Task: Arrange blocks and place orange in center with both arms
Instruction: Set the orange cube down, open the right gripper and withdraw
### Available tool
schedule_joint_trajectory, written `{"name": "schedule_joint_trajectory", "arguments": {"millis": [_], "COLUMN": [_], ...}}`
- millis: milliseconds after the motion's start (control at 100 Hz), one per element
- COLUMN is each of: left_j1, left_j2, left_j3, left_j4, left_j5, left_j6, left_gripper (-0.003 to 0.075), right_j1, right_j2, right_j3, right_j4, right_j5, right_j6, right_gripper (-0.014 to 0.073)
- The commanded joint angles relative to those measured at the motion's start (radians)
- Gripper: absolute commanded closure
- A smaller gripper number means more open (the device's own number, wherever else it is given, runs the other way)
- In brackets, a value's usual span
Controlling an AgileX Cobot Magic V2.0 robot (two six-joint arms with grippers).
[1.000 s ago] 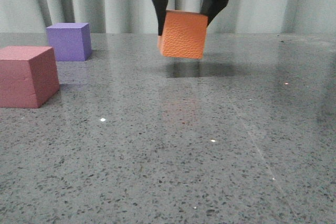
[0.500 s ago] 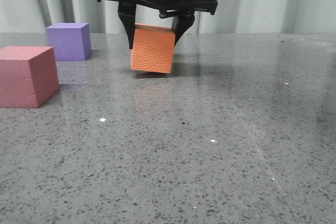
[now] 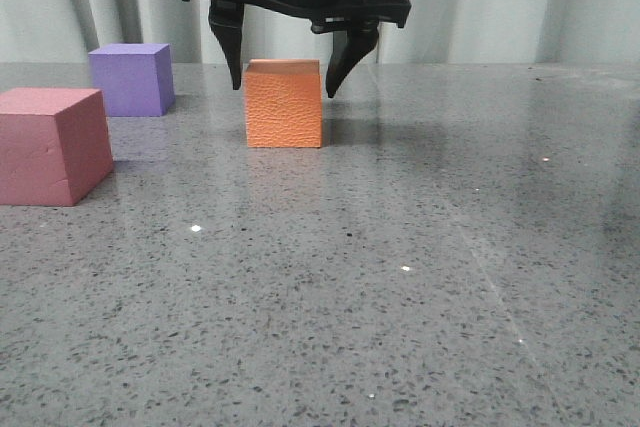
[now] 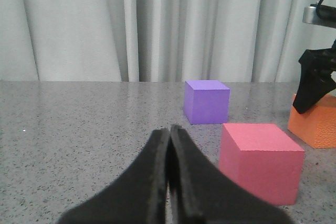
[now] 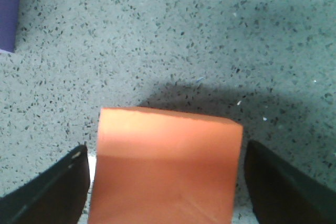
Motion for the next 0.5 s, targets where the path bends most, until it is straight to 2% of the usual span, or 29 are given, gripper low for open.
{"name": "schedule_joint_trajectory", "arguments": {"millis": [0, 150, 160, 360, 490], "left_j1": [0.001, 0.001, 0.001, 0.001, 0.001], "left_j2": [-0.033, -0.033, -0.033, -0.033, -0.033], "left_j3": [0.055, 0.055, 0.055, 0.055, 0.055], "left_j4": [-0.002, -0.002, -0.002, -0.002, -0.002], "left_j5": [-0.077, -0.077, -0.077, -0.077, -0.077], "left_j6": [-0.002, -0.002, -0.002, -0.002, -0.002], "left_gripper": [0.0739, 0.0739, 0.0739, 0.0739, 0.0739], "right_j1": [-0.003, -0.003, -0.003, -0.003, -0.003], "right_j2": [-0.062, -0.089, -0.096, -0.186, -0.262], "right_j3": [-0.034, -0.034, -0.034, -0.034, -0.034], "right_j4": [-0.026, -0.093, -0.106, -0.276, -0.288], "right_j5": [-0.039, -0.052, -0.052, 0.014, -0.008], "right_j6": [-0.007, -0.008, -0.008, -0.015, -0.070], "right_gripper": [-0.0010, -0.0010, 0.0041, 0.0041, 0.0041]}}
